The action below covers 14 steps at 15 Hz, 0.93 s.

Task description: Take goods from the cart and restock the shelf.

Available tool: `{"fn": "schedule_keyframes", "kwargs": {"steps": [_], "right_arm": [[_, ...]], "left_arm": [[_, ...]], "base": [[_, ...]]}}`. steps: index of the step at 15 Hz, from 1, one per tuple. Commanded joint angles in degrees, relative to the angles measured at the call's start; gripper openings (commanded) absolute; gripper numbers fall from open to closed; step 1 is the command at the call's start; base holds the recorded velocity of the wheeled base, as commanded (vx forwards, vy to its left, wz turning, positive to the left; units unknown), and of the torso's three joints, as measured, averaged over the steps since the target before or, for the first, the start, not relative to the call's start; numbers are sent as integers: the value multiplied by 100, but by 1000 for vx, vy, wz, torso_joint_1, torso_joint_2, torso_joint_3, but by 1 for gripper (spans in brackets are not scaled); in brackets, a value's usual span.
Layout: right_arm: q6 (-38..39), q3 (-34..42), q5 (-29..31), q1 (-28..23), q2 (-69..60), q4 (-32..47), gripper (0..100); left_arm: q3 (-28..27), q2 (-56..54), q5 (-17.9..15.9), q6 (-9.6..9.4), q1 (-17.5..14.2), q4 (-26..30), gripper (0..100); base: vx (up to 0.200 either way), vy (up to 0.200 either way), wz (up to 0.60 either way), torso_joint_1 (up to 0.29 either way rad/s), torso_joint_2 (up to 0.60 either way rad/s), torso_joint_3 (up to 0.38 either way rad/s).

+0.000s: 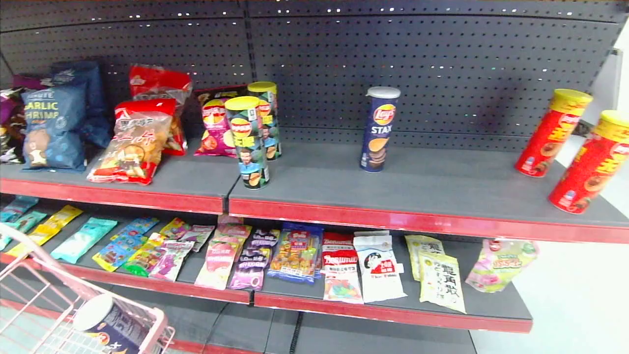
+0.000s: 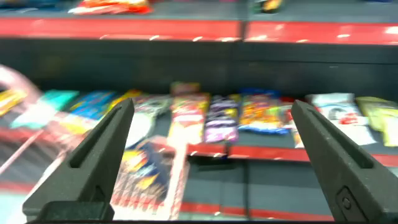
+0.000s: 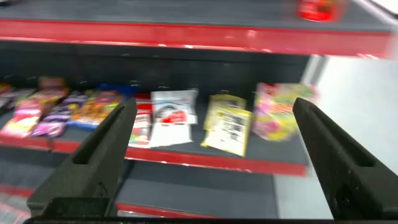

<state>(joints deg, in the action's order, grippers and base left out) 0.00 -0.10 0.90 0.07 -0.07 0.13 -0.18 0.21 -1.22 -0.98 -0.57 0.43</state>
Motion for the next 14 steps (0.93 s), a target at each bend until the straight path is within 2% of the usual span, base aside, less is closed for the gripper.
{"fn": "schedule_keyframes", "kwargs": {"steps": [1, 9, 11, 14], "right_arm": [[0, 1, -2, 1, 7, -5, 100], [9, 1, -2, 1, 7, -5, 100], [18, 1, 6, 1, 7, -5, 100], [18, 1, 6, 1, 7, -5, 100]], "left_arm": [[1, -3, -1, 1, 5, 1, 100], [1, -3, -1, 1, -4, 1, 100], [1, -3, 8, 10, 5, 1, 100], [1, -3, 8, 1, -4, 1, 100]], "base": [[0, 0, 600, 22, -2, -2], [0, 0, 600, 4, 0, 4], [0, 0, 0, -13, 25, 18], [0, 0, 0, -129, 325, 180]]}}
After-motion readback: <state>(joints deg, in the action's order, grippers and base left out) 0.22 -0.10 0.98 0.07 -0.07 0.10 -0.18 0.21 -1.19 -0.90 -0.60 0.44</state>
